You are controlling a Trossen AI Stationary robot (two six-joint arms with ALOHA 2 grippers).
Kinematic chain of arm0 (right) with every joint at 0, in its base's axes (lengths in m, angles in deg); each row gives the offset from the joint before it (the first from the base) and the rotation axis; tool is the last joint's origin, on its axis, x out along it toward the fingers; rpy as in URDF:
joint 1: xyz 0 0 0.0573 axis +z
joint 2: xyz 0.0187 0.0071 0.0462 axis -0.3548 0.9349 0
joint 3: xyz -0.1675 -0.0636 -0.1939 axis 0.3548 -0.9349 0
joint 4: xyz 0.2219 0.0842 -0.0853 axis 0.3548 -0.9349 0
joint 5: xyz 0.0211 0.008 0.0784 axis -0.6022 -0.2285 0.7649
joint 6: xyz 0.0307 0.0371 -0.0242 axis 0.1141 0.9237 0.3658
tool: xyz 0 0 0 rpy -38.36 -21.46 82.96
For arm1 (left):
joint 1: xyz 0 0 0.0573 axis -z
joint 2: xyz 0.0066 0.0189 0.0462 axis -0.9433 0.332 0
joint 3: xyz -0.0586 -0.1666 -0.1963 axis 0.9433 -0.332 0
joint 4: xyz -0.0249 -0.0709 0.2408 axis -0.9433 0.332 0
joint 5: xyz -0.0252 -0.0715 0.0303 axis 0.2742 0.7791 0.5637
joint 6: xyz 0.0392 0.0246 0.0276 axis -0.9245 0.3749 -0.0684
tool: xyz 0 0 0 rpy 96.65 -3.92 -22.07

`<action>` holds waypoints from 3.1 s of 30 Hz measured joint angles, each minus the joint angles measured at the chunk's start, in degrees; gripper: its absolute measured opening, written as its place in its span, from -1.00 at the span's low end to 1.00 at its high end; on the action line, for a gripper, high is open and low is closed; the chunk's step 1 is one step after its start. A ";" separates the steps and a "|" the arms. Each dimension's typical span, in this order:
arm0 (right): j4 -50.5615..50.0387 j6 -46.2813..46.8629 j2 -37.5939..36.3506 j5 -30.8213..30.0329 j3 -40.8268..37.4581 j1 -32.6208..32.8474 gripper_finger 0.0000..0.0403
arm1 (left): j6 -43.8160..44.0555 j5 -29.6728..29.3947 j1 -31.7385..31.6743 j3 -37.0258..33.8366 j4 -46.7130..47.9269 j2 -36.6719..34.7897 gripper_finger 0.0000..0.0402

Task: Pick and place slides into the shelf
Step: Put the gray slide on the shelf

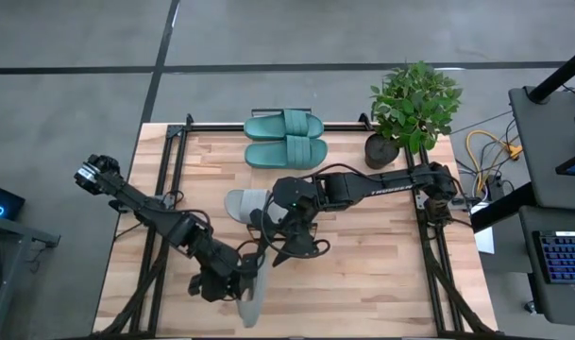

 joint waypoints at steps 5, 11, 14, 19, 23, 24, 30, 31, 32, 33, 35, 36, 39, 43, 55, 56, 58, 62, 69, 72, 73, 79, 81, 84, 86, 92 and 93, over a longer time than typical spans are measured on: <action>0.25 0.05 0.00 0.00 -0.02 0.02 0.12 | -2.01 -0.04 -0.59 0.05 -0.04 0.00 -1.00; 0.04 1.35 0.72 -0.26 -0.18 0.02 0.05 | -2.82 -0.05 -0.83 0.07 0.01 0.00 -1.00; 0.21 1.16 0.85 -0.44 -0.17 0.02 -0.10 | -2.84 -0.06 -0.85 0.07 -0.01 -0.03 -1.00; -0.07 1.13 0.92 -0.23 -0.11 0.04 -0.44 | -2.84 0.22 -0.81 0.07 0.14 -0.08 -1.00; -0.63 0.18 0.92 -0.20 -0.11 0.02 -0.68 | -2.81 0.24 -0.81 0.07 0.15 -0.11 -1.00; -0.98 -0.54 0.92 -0.22 -0.11 0.04 -0.72 | -2.79 0.22 -0.81 0.09 0.15 -0.11 -1.00; -1.33 -2.30 0.92 -1.19 -0.11 0.04 -0.76 | 1.82 0.20 -0.81 0.51 0.16 -0.61 -0.97; -1.33 -2.29 0.92 -1.19 -0.11 0.04 -0.76 | 3.90 0.20 -0.81 0.76 0.09 -0.66 -0.94; -1.30 -2.32 0.92 -1.20 -0.09 0.04 -0.76 | 5.82 0.20 -0.81 1.05 0.11 -0.67 -0.90; -1.22 -2.36 0.92 -1.22 -0.09 0.04 -0.76 | 7.54 0.22 -0.81 1.25 0.09 -0.85 -0.86; -1.02 -2.53 0.92 -1.45 -0.09 0.04 -0.76 | 11.20 0.19 -0.76 1.38 0.71 -1.48 -0.76; -1.02 -2.59 0.92 -1.62 -0.09 -0.01 -0.76 | 14.15 0.15 -0.69 1.40 0.96 -1.87 -0.71; -1.18 -3.23 0.71 -3.55 -0.09 -0.23 -0.76 | 26.12 -0.40 0.13 1.64 1.92 -4.28 -0.54; -1.13 -3.62 0.41 -5.58 -0.09 -0.49 -0.77 | 33.64 -0.62 2.37 1.46 1.42 -10.03 -0.36; 1.16 -3.90 -0.64 -11.56 -0.09 0.14 -0.77 | 34.69 -18.09 6.87 0.13 9.61 -27.97 -0.26; 1.54 -3.93 -1.11 -13.03 -0.09 0.27 -0.77 | 34.71 -20.56 6.94 -0.31 9.55 -29.55 -0.26; 1.40 -3.89 -2.10 -16.57 -0.09 0.63 -0.77 | 34.72 -23.59 7.08 -1.30 8.23 -32.33 -0.26; 1.37 -3.91 -4.07 -20.03 -0.09 0.85 -0.77 | 34.73 -26.63 7.08 -4.28 5.13 -37.71 -0.26; 4.71 -4.53 -9.46 -29.02 -0.07 0.75 -0.77 | 34.67 -29.27 7.08 -10.28 1.08 -43.05 -0.26; 4.39 -4.47 -11.43 -32.73 -0.08 0.50 -0.77 | 33.45 -31.13 7.08 -13.29 -1.02 -44.58 -0.26; 4.34 -4.47 -11.85 -34.53 -0.10 0.52 -0.77 | 33.17 -31.69 7.08 -14.07 -1.78 -45.17 -0.26; 1.77 -4.35 -13.93 -45.77 -0.19 -0.59 -0.78 | 31.32 -41.68 7.08 -18.91 -8.63 -47.94 -0.26; 1.14 -3.95 -14.03 -45.90 -0.72 -1.73 -0.78 | 30.16 -46.67 7.08 -20.57 -10.92 -48.79 -0.26; 0.62 -4.02 -13.84 -45.63 -1.21 -3.80 -0.78 | 27.19 -54.01 7.08 -22.48 -12.61 -50.40 -0.26; 0.79 -4.10 -13.85 -45.16 -1.43 -5.54 -0.78 | 26.73 -58.09 7.08 -23.80 -16.22 -51.58 -0.26; -2.03 -3.72 -14.03 -45.27 -1.70 -9.62 -0.78 | 20.87 -59.71 7.08 -26.92 -21.06 -55.57 -0.26; -2.72 -3.11 -14.16 -44.74 -1.73 -10.01 -0.78 | 20.73 -59.75 7.08 -27.46 -21.14 -56.19 -0.26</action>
